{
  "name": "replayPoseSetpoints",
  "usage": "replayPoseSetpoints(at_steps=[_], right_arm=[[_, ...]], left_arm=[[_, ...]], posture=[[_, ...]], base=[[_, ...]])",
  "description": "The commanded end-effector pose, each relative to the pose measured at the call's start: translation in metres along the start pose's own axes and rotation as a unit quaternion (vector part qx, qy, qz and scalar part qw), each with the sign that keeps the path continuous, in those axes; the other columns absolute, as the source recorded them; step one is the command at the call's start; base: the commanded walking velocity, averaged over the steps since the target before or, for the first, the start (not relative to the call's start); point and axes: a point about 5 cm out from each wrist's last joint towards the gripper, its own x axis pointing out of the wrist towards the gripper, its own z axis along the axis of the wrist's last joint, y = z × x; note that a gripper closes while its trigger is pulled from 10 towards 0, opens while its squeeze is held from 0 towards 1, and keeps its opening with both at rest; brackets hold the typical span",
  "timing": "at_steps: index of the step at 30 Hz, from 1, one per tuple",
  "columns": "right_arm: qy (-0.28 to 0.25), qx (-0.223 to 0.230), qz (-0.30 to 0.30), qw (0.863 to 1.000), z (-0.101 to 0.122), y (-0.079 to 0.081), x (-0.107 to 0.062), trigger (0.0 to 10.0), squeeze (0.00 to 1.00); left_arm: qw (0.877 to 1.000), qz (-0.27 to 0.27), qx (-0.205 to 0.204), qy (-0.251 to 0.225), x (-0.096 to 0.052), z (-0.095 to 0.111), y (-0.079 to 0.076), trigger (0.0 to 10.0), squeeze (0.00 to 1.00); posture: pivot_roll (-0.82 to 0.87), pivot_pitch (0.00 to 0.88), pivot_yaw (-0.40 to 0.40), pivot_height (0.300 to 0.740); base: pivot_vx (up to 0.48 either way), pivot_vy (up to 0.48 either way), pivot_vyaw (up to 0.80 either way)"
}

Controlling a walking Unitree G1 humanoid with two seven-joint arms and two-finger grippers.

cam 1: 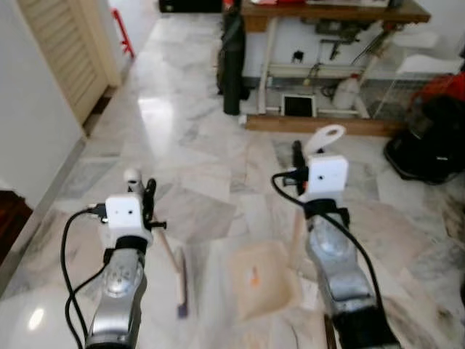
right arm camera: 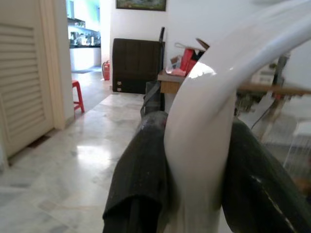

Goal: Sweep floor

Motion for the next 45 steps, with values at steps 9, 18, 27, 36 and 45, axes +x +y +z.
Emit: replayPoseSetpoints(at_steps=[9, 18, 27, 36, 45], right_arm=[[-0.019, -0.002, -0.006, 1.000, 0.0077, -0.0038, 0.0018, 10.0, 0.00], [-0.019, 0.000, -0.007, 1.000, 0.0076, -0.0042, 0.0017, 10.0, 0.00], [-0.020, -0.001, -0.008, 1.000, 0.0080, -0.0041, 0.0016, 10.0, 0.00], [-0.019, -0.002, -0.009, 1.000, 0.0077, -0.0047, 0.0015, 10.0, 0.00], [-0.010, 0.006, -0.012, 1.000, 0.0058, -0.0052, 0.0019, 10.0, 0.00]], left_arm=[[1.000, 0.001, -0.003, -0.022, 0.0021, 0.0085, -0.0007, 10.0, 0.00], [1.000, 0.001, -0.002, -0.022, 0.0026, 0.0084, -0.0003, 10.0, 0.00], [1.000, 0.000, -0.003, -0.022, 0.0028, 0.0086, -0.0002, 10.0, 0.00], [1.000, -0.008, -0.009, -0.027, 0.0025, 0.0097, -0.0026, 10.0, 0.00], [0.999, -0.010, -0.010, -0.030, 0.0025, 0.0103, -0.0033, 10.0, 0.00]], posture=[[0.08, 0.098, 0.032, 0.740], [0.08, 0.101, 0.033, 0.740], [0.08, 0.103, 0.033, 0.740], [0.08, 0.104, 0.033, 0.740], [0.08, 0.104, 0.033, 0.740]], base=[[0.335, 0.000, 0.00], [0.334, 0.000, 0.00], [0.330, 0.000, 0.00], [0.180, 0.000, 0.00], [0.000, 0.000, -0.05]])
